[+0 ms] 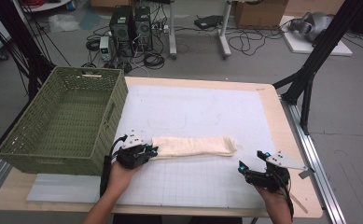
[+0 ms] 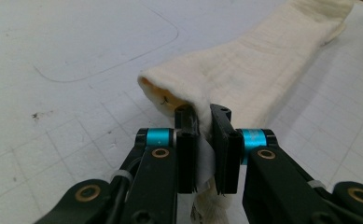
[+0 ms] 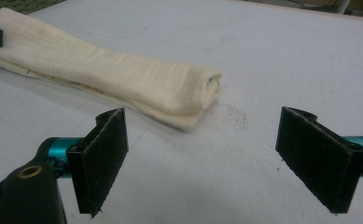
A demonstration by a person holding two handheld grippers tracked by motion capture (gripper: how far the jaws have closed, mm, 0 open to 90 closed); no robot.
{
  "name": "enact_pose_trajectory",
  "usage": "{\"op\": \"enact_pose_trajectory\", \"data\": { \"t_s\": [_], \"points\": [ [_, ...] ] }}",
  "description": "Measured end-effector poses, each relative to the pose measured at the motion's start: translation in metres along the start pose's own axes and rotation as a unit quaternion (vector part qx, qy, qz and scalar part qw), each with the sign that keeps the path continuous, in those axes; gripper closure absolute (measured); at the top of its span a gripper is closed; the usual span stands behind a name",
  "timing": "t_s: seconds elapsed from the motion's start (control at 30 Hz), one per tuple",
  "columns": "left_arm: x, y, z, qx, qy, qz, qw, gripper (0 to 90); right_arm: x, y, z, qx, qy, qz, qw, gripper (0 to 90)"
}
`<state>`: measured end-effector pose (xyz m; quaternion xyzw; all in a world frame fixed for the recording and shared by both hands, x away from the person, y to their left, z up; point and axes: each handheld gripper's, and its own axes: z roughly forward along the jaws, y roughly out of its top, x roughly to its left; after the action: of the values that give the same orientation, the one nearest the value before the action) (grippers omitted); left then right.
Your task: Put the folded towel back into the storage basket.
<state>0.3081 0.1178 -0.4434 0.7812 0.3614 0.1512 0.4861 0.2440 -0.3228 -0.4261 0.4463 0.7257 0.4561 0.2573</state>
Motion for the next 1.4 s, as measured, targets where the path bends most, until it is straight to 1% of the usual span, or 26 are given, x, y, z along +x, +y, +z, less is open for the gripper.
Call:
{"op": "enact_pose_trajectory", "data": {
  "t_s": [0.1, 0.17, 0.2, 0.27, 0.3, 0.33, 0.4, 0.43, 0.47, 0.5, 0.57, 0.63, 0.67, 0.77, 0.8, 0.87, 0.9, 0.93, 0.97, 1.17, 1.2, 1.23, 1.27, 1.3, 1.37, 1.4],
  "points": [
    [0.001, -0.001, -0.001, -0.001, 0.000, 0.000, 1.0000, 80.6, 0.001, 0.007, 0.011, 0.009, 0.010, -0.011, 0.9998, 15.4],
    [0.001, -0.001, -0.002, -0.004, 0.000, -0.005, 1.0000, 80.4, 0.002, 0.010, 0.020, 0.015, 0.016, -0.013, 0.9997, 15.7],
    [0.001, -0.001, -0.002, -0.005, 0.000, -0.006, 1.0000, 80.3, 0.002, 0.011, 0.025, 0.012, 0.016, -0.018, 0.9996, 17.9],
    [0.001, -0.002, -0.003, -0.008, 0.000, -0.008, 0.9999, 80.1, 0.002, 0.014, 0.035, 0.020, 0.020, -0.017, 0.9995, 24.3],
    [0.001, -0.002, -0.003, -0.008, 0.000, -0.008, 0.9999, 80.1, 0.002, 0.014, 0.035, 0.020, 0.020, -0.017, 0.9995, 24.3],
    [0.001, -0.002, -0.003, -0.009, 0.000, -0.009, 0.9999, 80.0, 0.001, 0.017, 0.046, 0.025, 0.016, -0.018, 0.9994, 27.6],
    [0.001, -0.002, -0.004, -0.010, -0.001, -0.009, 0.9999, 79.7, 0.000, 0.019, 0.056, 0.031, 0.012, -0.022, 0.9992, 34.1],
    [0.001, -0.002, -0.004, -0.011, -0.002, -0.009, 0.9999, 79.7, 0.000, 0.019, 0.056, 0.031, 0.012, -0.022, 0.9992, 34.1],
    [0.001, -0.002, -0.005, -0.011, -0.002, -0.009, 0.9999, 79.6, 0.000, 0.019, 0.064, 0.039, 0.012, -0.016, 0.9990, 36.0],
    [0.001, -0.002, -0.005, -0.011, -0.002, -0.009, 0.9999, 79.6, 0.001, 0.019, 0.067, 0.043, 0.011, -0.014, 0.9989, 36.8],
    [0.001, -0.003, -0.005, -0.013, -0.004, -0.011, 0.9999, 79.7, 0.001, 0.018, 0.075, 0.056, 0.010, -0.015, 0.9983, 37.3],
    [0.001, -0.003, -0.005, -0.013, -0.006, -0.011, 0.9998, 79.6, 0.002, 0.016, 0.082, 0.075, 0.007, -0.009, 0.9971, 38.4],
    [0.001, -0.003, -0.006, -0.015, -0.007, -0.011, 0.9998, 79.5, 0.003, 0.016, 0.085, 0.088, 0.005, -0.013, 0.9960, 39.6],
    [0.001, -0.002, -0.007, -0.016, -0.009, -0.011, 0.9998, 79.5, 0.008, 0.016, 0.087, 0.101, -0.006, -0.039, 0.9941, 41.7],
    [0.001, -0.002, -0.007, -0.016, -0.009, -0.012, 0.9998, 79.5, 0.009, 0.016, 0.087, 0.102, -0.007, -0.038, 0.9940, 43.2],
    [0.001, -0.002, -0.007, -0.015, -0.010, -0.010, 0.9998, 79.5, 0.008, 0.016, 0.087, 0.107, -0.001, -0.011, 0.9942, 47.2],
    [0.001, -0.002, -0.007, -0.015, -0.011, -0.010, 0.9998, 79.5, 0.007, 0.015, 0.087, 0.110, 0.007, 0.005, 0.9939, 50.6],
    [0.001, -0.002, -0.007, -0.015, -0.011, -0.010, 0.9998, 79.5, 0.007, 0.015, 0.087, 0.110, 0.007, 0.005, 0.9939, 50.6],
    [0.001, -0.002, -0.007, -0.015, -0.013, -0.007, 0.9998, 79.6, 0.004, 0.015, 0.086, 0.114, 0.017, 0.028, 0.9929, 54.3],
    [0.001, -0.003, -0.006, -0.012, -0.012, -0.006, 0.9998, 79.7, 0.003, 0.014, 0.086, 0.114, 0.024, 0.042, 0.9923, 58.9],
    [0.001, -0.003, -0.006, -0.012, -0.012, -0.005, 0.9998, 79.7, 0.004, 0.014, 0.086, 0.114, 0.028, 0.041, 0.9922, 64.3],
    [0.001, -0.003, -0.006, -0.013, -0.012, -0.005, 0.9998, 79.7, 0.004, 0.014, 0.086, 0.114, 0.040, 0.044, 0.9916, 70.1],
    [0.001, -0.003, -0.006, -0.013, -0.012, -0.005, 0.9998, 79.7, 0.004, 0.014, 0.086, 0.114, 0.040, 0.044, 0.9916, 70.1],
    [0.001, -0.003, -0.006, -0.013, -0.011, -0.005, 0.9998, 79.7, 0.006, 0.014, 0.086, 0.114, 0.047, 0.051, 0.9910, 77.7],
    [0.001, -0.004, -0.006, -0.013, -0.011, -0.006, 0.9998, 79.7, 0.005, 0.014, 0.086, 0.114, 0.054, 0.067, 0.9897, 79.2],
    [0.001, -0.004, -0.006, -0.013, -0.011, -0.008, 0.9998, 79.7, 0.005, 0.014, 0.086, 0.114, 0.054, 0.067, 0.9897, 79.2]
  ]
}}
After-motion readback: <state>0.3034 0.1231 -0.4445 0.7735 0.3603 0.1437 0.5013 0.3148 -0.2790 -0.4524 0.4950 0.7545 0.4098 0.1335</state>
